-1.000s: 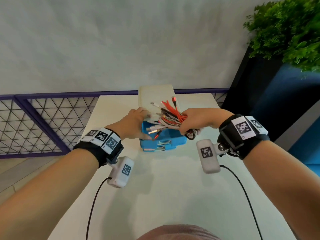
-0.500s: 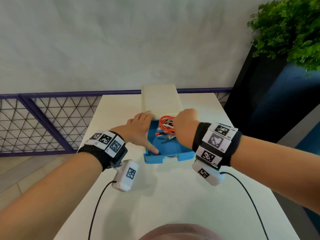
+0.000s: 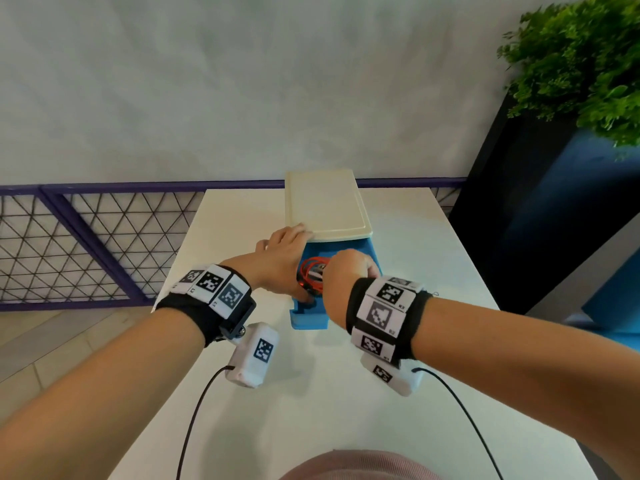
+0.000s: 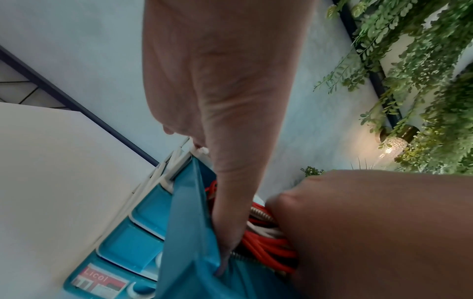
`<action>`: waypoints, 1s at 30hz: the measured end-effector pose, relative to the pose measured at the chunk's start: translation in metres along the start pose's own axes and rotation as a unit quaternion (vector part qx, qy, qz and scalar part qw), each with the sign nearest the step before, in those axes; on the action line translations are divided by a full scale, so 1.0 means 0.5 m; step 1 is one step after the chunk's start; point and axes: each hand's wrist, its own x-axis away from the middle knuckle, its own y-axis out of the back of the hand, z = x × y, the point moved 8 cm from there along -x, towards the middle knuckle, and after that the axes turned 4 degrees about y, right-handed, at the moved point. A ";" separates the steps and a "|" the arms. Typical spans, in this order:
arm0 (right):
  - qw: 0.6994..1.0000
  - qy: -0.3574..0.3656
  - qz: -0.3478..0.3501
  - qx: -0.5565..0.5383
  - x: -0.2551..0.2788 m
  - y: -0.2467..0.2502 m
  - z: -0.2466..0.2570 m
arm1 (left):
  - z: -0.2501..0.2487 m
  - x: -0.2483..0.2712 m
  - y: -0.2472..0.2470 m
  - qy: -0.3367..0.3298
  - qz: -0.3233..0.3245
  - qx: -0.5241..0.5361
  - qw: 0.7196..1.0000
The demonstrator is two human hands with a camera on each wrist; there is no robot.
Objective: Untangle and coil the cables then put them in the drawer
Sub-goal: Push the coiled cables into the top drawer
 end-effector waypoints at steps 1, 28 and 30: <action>1.000 -0.008 0.001 0.000 -0.005 0.002 -0.005 | 0.000 0.002 0.000 -0.002 0.002 0.001 1.000; 0.937 0.002 -0.188 -0.295 0.005 -0.015 -0.047 | -0.018 -0.023 0.049 -0.003 -0.169 -0.084 0.982; 0.929 0.027 -0.230 -0.290 0.022 -0.036 -0.039 | -0.019 -0.024 0.051 0.000 -0.177 -0.086 0.981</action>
